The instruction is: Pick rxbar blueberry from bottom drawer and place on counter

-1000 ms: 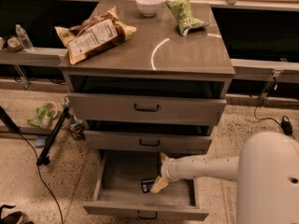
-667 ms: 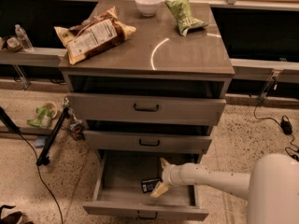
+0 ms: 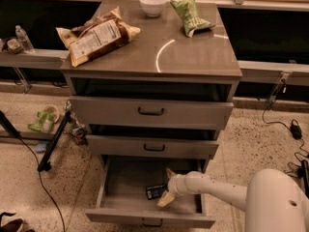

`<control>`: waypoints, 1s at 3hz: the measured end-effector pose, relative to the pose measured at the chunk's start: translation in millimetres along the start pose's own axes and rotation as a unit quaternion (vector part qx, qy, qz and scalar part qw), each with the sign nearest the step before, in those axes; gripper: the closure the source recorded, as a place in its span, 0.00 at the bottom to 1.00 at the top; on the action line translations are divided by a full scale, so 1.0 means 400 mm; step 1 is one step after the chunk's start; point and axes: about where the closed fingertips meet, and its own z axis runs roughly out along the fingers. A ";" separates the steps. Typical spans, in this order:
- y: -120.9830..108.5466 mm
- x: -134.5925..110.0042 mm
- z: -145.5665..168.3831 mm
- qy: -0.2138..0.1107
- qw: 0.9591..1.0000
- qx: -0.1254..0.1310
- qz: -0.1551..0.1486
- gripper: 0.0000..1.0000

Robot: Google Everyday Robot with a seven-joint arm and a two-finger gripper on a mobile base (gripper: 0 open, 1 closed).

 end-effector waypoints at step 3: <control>-0.063 0.031 0.107 -0.018 1.000 -0.010 -0.017 0.00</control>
Offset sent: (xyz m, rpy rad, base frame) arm 0.0486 0.0050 -0.0431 0.0373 -0.0206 0.0515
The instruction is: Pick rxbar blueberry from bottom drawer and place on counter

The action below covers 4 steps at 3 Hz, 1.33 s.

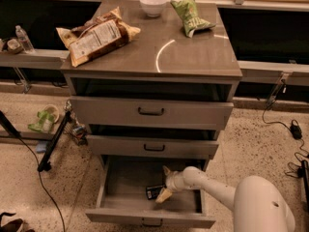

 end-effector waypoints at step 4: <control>0.079 -0.003 0.099 0.021 0.984 -0.124 -0.126 0.15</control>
Offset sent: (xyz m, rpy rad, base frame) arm -0.0001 0.0273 -0.0197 -0.0366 0.0002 0.3413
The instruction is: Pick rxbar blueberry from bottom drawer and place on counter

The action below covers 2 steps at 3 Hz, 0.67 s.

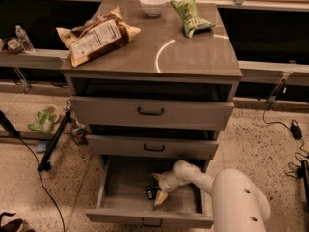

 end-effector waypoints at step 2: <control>0.049 0.000 0.034 0.010 1.000 -0.029 0.004 0.69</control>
Offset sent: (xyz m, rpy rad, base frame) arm -0.0213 0.0045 -0.0136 -0.0349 0.0587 0.0258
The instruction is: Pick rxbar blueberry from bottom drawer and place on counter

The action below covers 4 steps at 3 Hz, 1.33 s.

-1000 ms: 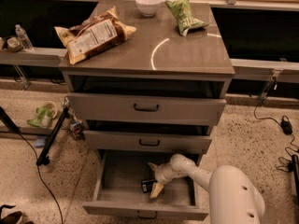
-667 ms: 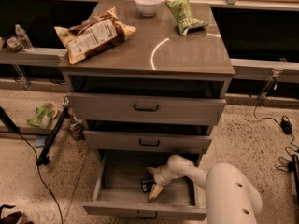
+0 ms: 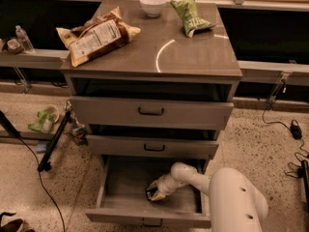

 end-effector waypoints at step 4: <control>-0.020 -0.017 -0.041 -0.004 0.999 0.005 0.043 0.51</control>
Offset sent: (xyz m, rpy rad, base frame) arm 0.0155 -0.0174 0.0260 0.0109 0.0515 -0.1283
